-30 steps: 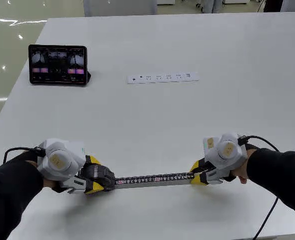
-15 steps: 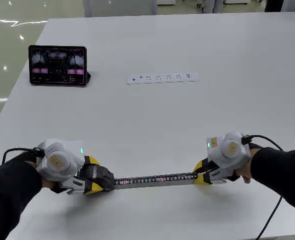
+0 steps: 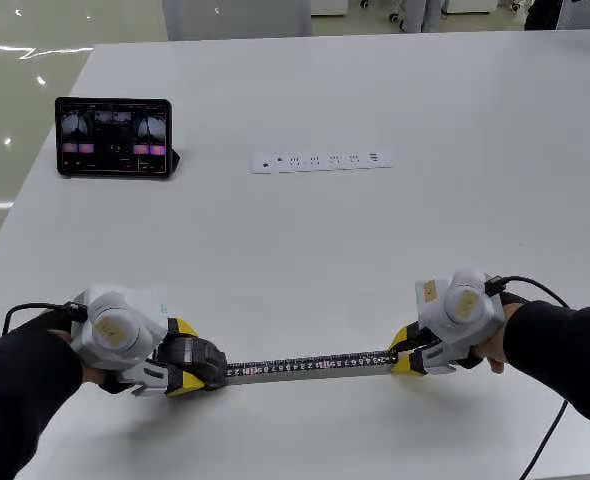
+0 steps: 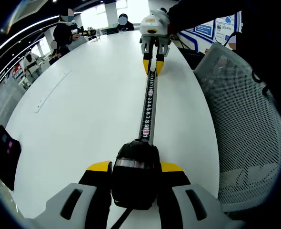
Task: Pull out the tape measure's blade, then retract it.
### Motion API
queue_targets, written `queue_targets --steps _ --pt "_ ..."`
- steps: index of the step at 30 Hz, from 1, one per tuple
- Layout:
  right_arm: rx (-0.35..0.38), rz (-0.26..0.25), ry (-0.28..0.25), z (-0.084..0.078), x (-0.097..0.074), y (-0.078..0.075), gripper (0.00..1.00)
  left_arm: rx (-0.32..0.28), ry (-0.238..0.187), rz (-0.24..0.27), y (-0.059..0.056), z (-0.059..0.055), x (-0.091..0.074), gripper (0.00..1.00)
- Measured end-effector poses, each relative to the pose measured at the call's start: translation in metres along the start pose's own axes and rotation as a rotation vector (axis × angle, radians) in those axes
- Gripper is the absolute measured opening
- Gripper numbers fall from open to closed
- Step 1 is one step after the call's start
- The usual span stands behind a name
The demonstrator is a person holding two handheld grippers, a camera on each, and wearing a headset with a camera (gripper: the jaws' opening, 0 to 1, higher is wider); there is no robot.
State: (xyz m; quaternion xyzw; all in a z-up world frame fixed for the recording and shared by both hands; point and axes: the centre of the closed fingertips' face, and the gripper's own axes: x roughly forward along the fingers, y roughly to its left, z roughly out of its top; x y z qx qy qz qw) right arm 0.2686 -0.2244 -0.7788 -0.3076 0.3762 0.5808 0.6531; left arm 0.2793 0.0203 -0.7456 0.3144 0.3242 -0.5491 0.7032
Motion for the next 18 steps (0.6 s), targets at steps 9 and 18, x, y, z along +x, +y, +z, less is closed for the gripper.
queue_targets --steps 9,18 --pt "-0.027 0.011 0.036 0.0007 0.0013 0.0003 0.11 -0.001 -0.011 0.011 0.0021 -0.0020 0.0023 0.32" --pt "-0.036 0.019 0.090 0.0012 0.0031 0.0003 0.11 0.025 0.030 -0.034 0.0014 -0.0023 0.0049 0.33"
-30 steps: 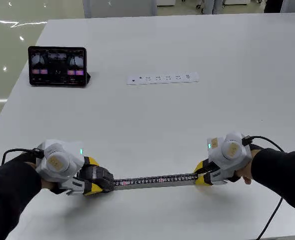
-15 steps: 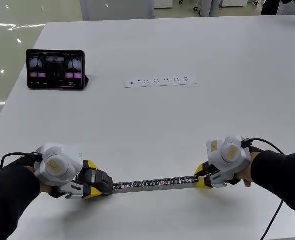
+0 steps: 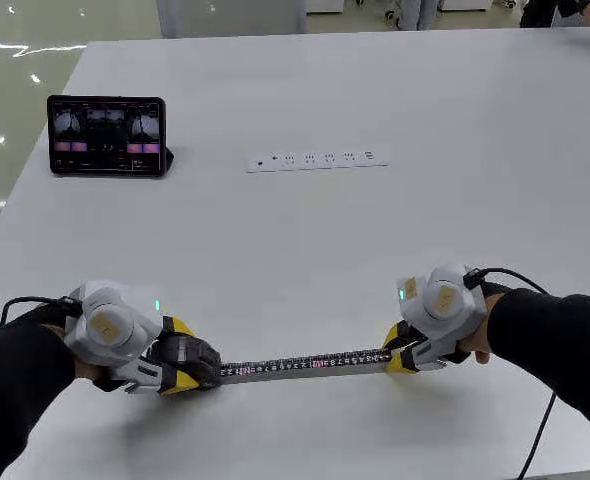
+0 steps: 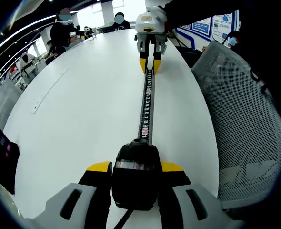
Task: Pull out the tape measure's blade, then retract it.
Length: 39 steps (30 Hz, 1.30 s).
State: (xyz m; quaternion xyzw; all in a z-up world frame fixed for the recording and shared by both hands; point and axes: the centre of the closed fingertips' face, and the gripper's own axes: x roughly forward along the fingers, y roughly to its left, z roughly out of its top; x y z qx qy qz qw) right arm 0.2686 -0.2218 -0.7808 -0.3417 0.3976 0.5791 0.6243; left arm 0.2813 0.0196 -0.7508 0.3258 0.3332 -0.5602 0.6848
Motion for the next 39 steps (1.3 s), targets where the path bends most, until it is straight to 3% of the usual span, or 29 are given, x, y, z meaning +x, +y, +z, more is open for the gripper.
queue_targets --steps 9,18,23,30,36,39 --pt "0.006 0.017 0.013 -0.001 -0.001 0.000 0.12 0.004 0.027 -0.017 -0.001 -0.003 0.001 0.33" --pt "-0.034 0.009 0.035 -0.001 -0.001 0.001 0.12 0.011 0.058 -0.031 -0.005 0.001 -0.002 0.33" --pt "-0.028 0.003 0.050 -0.002 -0.002 0.001 0.20 0.004 0.053 -0.044 -0.005 0.004 -0.006 0.33" --pt "-0.029 0.001 0.048 -0.001 -0.008 0.001 0.22 -0.012 0.039 -0.054 -0.006 0.010 -0.015 0.34" --pt "-0.016 -0.006 0.029 0.004 -0.013 0.000 0.28 -0.027 0.041 -0.056 -0.010 0.009 -0.018 0.45" --pt "-0.015 -0.011 0.028 0.004 -0.014 0.000 0.30 -0.047 0.041 -0.054 -0.011 0.010 -0.020 0.57"
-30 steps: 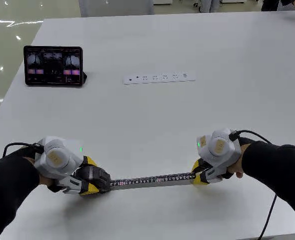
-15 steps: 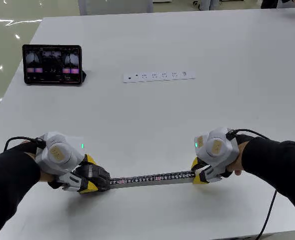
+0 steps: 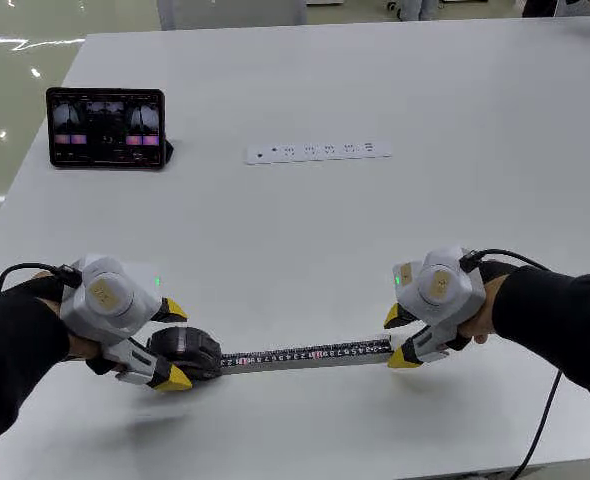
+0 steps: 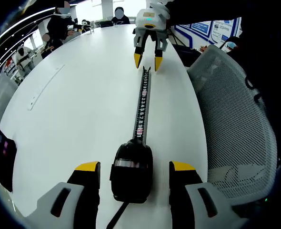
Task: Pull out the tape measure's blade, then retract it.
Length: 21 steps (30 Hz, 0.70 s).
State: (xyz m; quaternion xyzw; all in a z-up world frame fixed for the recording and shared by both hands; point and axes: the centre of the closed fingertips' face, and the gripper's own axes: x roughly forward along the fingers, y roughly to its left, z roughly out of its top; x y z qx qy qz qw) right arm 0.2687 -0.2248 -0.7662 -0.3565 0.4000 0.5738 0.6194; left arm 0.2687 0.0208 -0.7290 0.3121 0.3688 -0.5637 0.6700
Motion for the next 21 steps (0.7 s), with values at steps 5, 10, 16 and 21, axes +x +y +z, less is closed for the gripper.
queue_targets --steps 5,10,16,21 --pt "-0.012 -0.002 0.019 -0.0052 -0.0022 0.0024 0.34 -0.022 0.000 0.003 0.0001 -0.0003 -0.0024 0.64" --pt "-0.008 -0.003 0.024 -0.0079 -0.0052 0.0036 0.40 -0.026 0.002 -0.001 -0.0030 -0.0003 -0.0041 0.71" --pt "0.032 -0.014 0.013 -0.0084 -0.0077 0.0029 0.54 -0.075 -0.036 0.003 -0.0034 0.0044 -0.0071 0.78" --pt "0.031 -0.005 0.008 -0.0094 -0.0082 0.0079 0.63 -0.075 -0.048 0.008 -0.0063 0.0043 -0.0085 0.90"
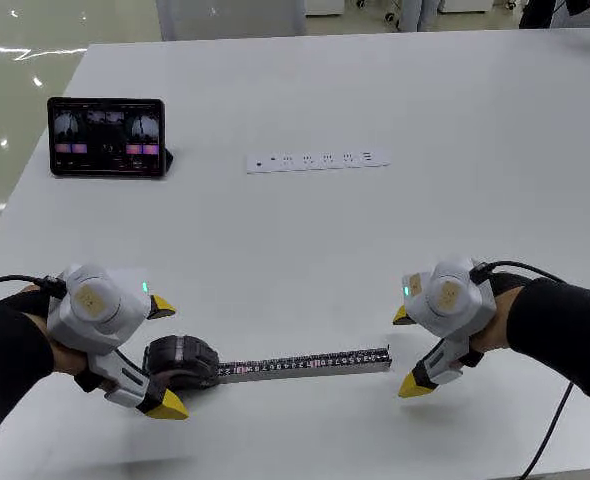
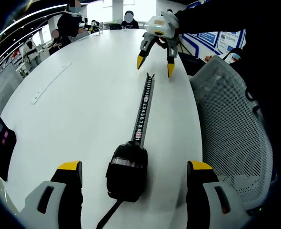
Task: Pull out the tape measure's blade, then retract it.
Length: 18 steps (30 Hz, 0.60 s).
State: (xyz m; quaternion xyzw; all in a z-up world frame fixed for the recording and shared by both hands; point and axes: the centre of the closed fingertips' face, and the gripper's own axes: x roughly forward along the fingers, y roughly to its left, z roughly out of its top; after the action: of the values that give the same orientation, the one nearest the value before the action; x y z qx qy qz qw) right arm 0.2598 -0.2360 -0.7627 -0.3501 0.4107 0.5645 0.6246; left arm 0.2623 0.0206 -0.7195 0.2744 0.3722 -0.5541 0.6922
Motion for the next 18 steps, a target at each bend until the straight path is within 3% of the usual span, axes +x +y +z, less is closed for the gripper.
queue_targets --steps 1,2,5,8,10,14,18 --pt "-0.001 -0.001 0.000 0.000 0.000 0.000 0.64 -0.030 -0.018 -0.033 -0.007 0.002 0.001 0.97" --pt "-0.002 -0.003 0.000 0.000 0.000 0.000 0.65 -0.048 -0.004 -0.049 -0.011 -0.001 0.001 0.98" --pt "0.004 0.003 -0.015 0.004 0.000 0.003 0.73 -0.007 -0.004 -0.031 -0.010 -0.003 0.002 0.99" --pt "0.021 0.007 -0.025 0.006 0.000 0.005 0.84 -0.029 -0.012 -0.030 -0.010 -0.003 0.002 0.99" --pt "0.029 0.004 -0.029 0.006 0.000 0.005 0.89 -0.086 0.000 -0.029 -0.010 -0.005 0.000 0.99" --pt "0.060 0.003 -0.035 0.004 -0.001 0.005 0.99 -0.062 -0.041 0.005 -0.002 0.002 -0.004 0.99" --pt "0.063 -0.003 -0.031 0.001 -0.001 0.005 0.99 -0.049 -0.040 0.032 0.002 0.001 -0.006 0.99"
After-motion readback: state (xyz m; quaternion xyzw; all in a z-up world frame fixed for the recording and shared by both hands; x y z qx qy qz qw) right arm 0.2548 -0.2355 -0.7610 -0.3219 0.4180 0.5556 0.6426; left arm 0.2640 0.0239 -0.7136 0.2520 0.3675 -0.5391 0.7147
